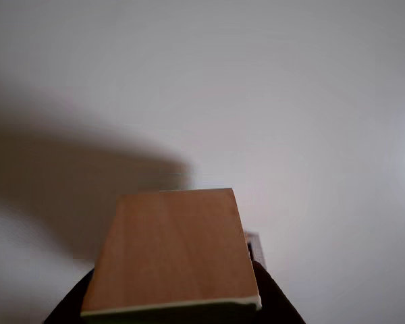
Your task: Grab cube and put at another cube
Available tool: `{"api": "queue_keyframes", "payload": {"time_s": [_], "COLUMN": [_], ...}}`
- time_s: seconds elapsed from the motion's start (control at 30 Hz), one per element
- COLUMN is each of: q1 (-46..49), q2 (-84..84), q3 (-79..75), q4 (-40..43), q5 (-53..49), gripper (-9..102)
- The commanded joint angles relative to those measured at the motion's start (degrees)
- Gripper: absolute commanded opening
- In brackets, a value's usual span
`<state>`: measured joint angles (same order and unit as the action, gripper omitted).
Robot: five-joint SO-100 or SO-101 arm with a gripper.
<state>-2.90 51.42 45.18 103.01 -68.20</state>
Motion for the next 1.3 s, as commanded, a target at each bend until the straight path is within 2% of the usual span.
{"api": "queue_keyframes", "payload": {"time_s": [0.0, 0.2, 0.73, 1.27], "q1": [-1.14, -0.79, 5.8, 2.29], "q2": [11.16, 21.45, 32.08, 40.78], "q3": [2.64, 7.56, 20.83, 36.21], "q4": [0.44, 0.44, 0.44, -2.99], "q5": [0.88, 0.7, -4.75, -4.31], "gripper": [12, 13, 13, 13]}}
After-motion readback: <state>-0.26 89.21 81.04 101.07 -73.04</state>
